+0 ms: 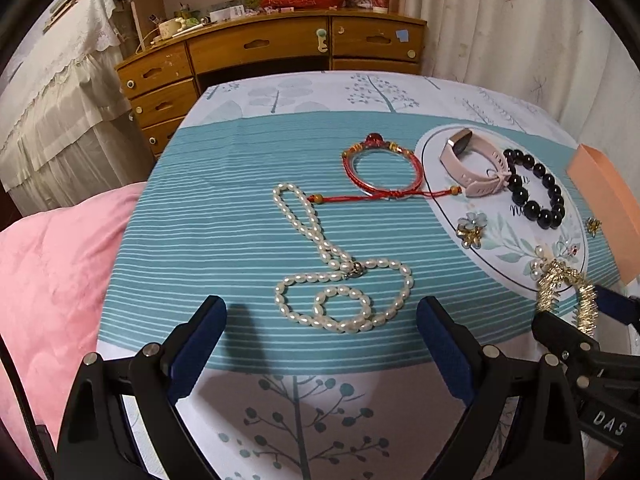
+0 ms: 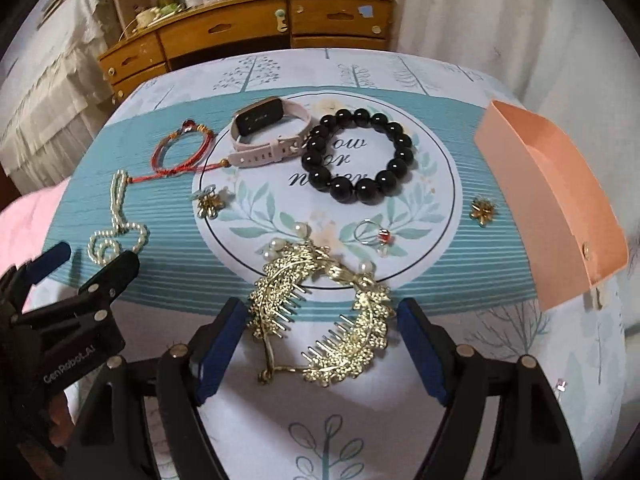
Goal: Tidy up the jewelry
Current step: 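Grasp the long pearl necklace with the left tool while the right tool hovers over the gold comb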
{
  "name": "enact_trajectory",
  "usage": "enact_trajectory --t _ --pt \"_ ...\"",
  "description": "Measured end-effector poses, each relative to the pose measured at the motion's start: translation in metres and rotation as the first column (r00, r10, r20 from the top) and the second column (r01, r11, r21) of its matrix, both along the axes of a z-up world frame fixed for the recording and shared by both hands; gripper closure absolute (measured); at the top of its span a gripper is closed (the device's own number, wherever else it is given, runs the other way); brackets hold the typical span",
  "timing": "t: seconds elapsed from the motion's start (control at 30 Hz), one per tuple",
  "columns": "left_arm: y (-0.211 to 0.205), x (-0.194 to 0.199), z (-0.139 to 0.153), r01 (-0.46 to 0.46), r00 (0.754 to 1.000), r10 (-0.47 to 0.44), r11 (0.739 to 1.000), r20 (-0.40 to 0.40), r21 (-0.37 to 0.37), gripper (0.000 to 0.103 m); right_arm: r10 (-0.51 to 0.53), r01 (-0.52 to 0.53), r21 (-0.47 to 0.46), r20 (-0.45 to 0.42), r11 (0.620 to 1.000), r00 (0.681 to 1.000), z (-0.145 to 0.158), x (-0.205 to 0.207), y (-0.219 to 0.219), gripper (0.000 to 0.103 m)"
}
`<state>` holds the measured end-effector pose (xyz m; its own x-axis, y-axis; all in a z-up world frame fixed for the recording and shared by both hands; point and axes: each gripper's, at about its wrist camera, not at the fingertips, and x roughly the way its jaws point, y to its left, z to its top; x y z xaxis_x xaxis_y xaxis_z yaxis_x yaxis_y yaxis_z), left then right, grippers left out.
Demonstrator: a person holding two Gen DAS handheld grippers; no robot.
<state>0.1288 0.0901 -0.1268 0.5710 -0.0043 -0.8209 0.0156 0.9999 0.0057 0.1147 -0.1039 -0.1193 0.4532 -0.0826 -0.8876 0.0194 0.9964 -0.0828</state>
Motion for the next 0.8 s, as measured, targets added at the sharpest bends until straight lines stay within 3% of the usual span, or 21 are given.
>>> enact_trajectory --t 0.23,0.37,0.47,0.63,0.7,0.8 --pt "0.0048 0.0025 -0.0017 0.001 1.000 -0.001 1.000 0.002 -0.031 0.009 0.054 -0.054 0.004 0.025 0.999 0.998 -0.0011 -0.0007 0.0011 0.021" --pt "0.0023 0.0012 -0.0006 0.022 1.000 -0.022 0.999 0.018 -0.031 0.018 0.084 -0.084 0.005 0.046 0.996 0.995 -0.0009 -0.0032 -0.0004 0.023" --pt "0.0008 0.0002 0.0012 0.025 0.999 -0.024 0.999 0.033 -0.030 0.031 0.109 -0.109 0.004 0.048 0.994 0.993 0.0003 -0.0044 0.0017 0.028" --pt "-0.0001 -0.0012 0.0046 0.026 0.998 -0.025 0.999 0.055 -0.026 0.071 0.138 -0.139 0.011 0.045 0.990 0.989 0.0002 -0.0061 0.0028 0.028" --pt "0.0009 -0.0019 0.0053 0.023 0.998 -0.021 0.999 0.055 -0.029 0.082 0.149 -0.150 0.013 0.042 0.989 0.988 0.0002 -0.0070 0.0028 0.028" --pt "0.0043 -0.0025 0.0060 0.017 0.999 -0.015 0.999 0.049 -0.039 0.088 0.162 -0.163 0.026 0.039 0.986 0.986 0.0008 -0.0087 0.0022 0.028"
